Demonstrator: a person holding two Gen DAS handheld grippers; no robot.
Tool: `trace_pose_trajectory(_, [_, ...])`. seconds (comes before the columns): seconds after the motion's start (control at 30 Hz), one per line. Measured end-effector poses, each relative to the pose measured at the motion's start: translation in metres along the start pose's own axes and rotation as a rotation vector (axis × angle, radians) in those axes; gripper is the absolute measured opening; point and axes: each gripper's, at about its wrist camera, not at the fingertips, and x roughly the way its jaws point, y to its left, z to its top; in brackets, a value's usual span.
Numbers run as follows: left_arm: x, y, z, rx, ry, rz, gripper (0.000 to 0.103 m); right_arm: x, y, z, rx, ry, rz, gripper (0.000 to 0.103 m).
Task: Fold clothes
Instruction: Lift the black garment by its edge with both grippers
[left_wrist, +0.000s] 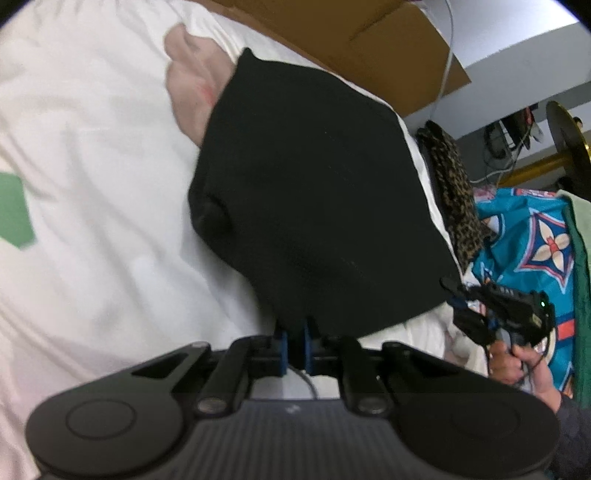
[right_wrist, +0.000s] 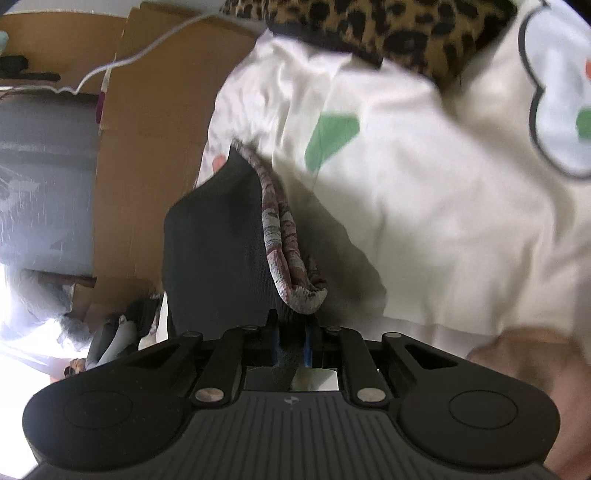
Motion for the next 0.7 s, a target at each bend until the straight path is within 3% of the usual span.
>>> trace_pose_trajectory(0.23, [0.017, -0.021, -0.014, -0.039, 0.024, -0.016, 0.008, -0.011, -0.005, 0.027, -0.015, -0.051, -0.009, 0.01])
trace_pose_trajectory(0.5, [0.035, -0.036, -0.04, -0.207, 0.001, -0.039, 0.008, -0.021, -0.01, 0.057, -0.037, -0.093, -0.022, 0.009])
trace_pose_trajectory(0.7, [0.046, -0.048, -0.047, -0.236, 0.005, -0.029, 0.008, -0.019, -0.008, 0.081, -0.065, -0.114, -0.039, 0.009])
